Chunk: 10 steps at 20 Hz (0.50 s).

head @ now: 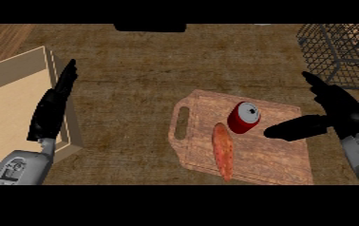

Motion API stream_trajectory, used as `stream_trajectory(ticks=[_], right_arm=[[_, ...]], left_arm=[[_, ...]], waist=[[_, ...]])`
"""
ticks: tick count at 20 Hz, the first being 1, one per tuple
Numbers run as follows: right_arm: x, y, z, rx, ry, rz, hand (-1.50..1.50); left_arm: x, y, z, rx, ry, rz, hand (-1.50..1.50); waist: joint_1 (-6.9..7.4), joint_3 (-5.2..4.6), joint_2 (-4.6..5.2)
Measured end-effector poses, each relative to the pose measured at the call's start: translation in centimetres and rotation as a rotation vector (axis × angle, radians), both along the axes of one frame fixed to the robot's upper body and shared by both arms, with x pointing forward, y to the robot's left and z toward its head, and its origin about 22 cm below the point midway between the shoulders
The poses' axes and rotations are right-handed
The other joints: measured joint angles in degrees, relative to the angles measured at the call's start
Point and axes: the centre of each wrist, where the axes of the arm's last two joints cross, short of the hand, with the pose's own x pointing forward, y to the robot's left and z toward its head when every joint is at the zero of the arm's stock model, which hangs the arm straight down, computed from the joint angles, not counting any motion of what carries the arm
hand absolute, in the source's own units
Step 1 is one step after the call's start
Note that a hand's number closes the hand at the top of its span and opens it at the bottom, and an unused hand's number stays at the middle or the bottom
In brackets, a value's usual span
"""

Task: Pick the can from the cutting board and place it in the tiered basket

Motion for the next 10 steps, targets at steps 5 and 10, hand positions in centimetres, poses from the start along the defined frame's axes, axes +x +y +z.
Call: stream_trajectory(ticks=[5,10], right_arm=[[0.7,1.1,-1.1,-0.013,0.041,0.032,-1.5],[1.1,2.3,-2.0,-0.055,0.059,0.069,-1.5]], left_arm=[[-0.1,1.0,0.0,-0.003,0.009,0.014,0.0],[-0.3,1.1,0.0,0.002,0.004,0.026,0.0]], waist=[[-0.72,-0.01,-0.16],[-1.19,0.01,-0.3]])
